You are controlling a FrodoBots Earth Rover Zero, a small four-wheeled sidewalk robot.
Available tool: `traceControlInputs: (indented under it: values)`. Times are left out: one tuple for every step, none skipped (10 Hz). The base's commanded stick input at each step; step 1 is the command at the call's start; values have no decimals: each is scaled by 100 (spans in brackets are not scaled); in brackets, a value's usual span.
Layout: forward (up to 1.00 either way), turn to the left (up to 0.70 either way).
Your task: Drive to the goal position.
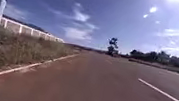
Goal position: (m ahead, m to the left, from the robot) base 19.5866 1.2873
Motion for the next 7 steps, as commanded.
traceControlInputs:
  values:
    - [98,0]
    - [98,0]
    - [98,0]
    - [98,0]
    - [98,0]
    - [98,0]
    - [98,0]
